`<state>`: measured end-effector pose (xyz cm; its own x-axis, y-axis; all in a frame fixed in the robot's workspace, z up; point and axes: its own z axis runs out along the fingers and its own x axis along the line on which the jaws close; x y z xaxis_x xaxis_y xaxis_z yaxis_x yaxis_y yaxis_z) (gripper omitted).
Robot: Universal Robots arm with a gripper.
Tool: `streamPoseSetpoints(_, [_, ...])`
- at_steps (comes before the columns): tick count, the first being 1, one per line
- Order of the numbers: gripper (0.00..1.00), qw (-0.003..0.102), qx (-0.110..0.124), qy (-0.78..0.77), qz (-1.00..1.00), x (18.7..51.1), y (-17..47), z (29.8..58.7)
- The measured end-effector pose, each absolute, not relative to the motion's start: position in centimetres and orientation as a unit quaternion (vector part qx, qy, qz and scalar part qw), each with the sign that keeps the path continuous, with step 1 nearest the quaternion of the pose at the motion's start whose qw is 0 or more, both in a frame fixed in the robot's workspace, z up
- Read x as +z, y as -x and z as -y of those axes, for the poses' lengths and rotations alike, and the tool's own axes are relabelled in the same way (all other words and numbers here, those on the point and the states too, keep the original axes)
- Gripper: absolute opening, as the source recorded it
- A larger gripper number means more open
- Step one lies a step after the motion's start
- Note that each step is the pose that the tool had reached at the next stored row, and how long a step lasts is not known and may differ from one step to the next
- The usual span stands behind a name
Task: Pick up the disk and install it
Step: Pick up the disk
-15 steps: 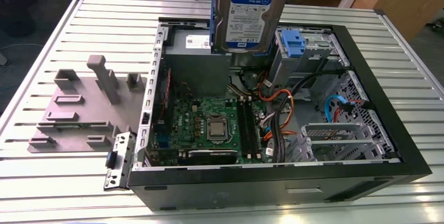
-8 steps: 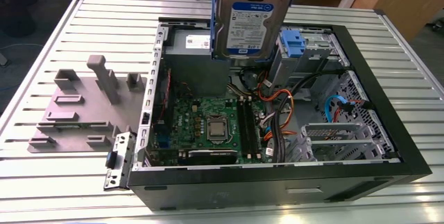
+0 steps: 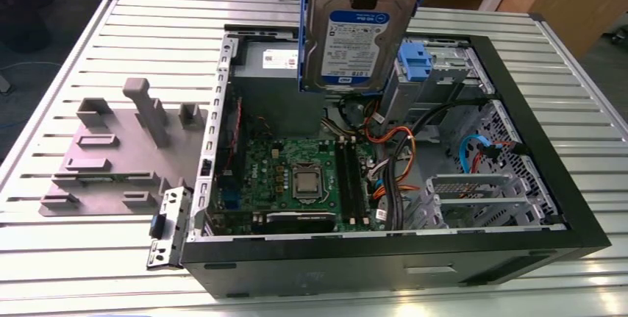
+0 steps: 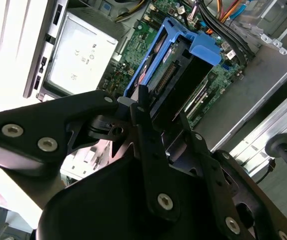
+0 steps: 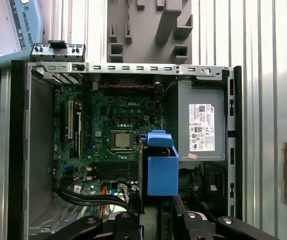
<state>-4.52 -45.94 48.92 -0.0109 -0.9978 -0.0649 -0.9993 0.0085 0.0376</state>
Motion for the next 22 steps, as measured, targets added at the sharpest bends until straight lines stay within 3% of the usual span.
streamPoseSetpoints(22, [0.35,0.01,0.036,0.703,-0.71,48.9,4.0,47.1])
